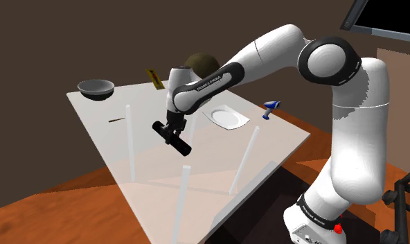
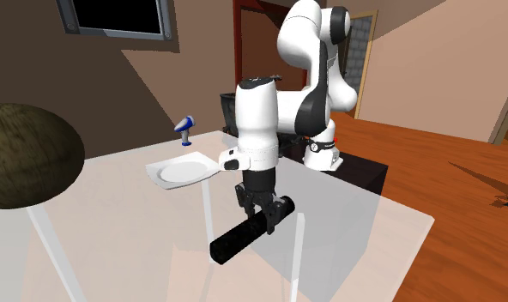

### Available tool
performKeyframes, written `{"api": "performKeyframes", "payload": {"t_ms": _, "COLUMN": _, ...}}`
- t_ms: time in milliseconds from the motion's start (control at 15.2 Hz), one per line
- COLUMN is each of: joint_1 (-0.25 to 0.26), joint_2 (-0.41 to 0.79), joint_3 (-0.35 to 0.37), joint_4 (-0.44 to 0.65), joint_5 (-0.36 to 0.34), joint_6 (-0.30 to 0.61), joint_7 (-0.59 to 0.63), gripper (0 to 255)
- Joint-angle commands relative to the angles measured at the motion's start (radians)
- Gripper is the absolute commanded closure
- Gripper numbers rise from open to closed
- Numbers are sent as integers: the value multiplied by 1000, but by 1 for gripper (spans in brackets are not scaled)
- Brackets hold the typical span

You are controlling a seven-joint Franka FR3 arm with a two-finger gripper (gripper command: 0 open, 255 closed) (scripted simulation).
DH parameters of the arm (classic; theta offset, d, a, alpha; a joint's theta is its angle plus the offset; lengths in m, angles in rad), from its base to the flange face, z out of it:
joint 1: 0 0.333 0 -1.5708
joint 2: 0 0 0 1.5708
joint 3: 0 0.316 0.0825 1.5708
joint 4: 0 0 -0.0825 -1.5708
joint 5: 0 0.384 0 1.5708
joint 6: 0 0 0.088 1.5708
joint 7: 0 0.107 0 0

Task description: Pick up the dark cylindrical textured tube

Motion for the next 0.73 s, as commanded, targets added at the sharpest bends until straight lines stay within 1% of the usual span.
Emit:
{"api": "performKeyframes", "payload": {"t_ms": 0, "joint_1": -1, "joint_2": -8, "joint_3": 1, "joint_4": 1, "joint_5": 2, "joint_6": -10, "joint_7": -1, "gripper": 255}}
{"api": "performKeyframes", "payload": {"t_ms": 660, "joint_1": -9, "joint_2": -88, "joint_3": 12, "joint_4": 29, "joint_5": 21, "joint_6": -117, "joint_7": -9, "gripper": 255}}
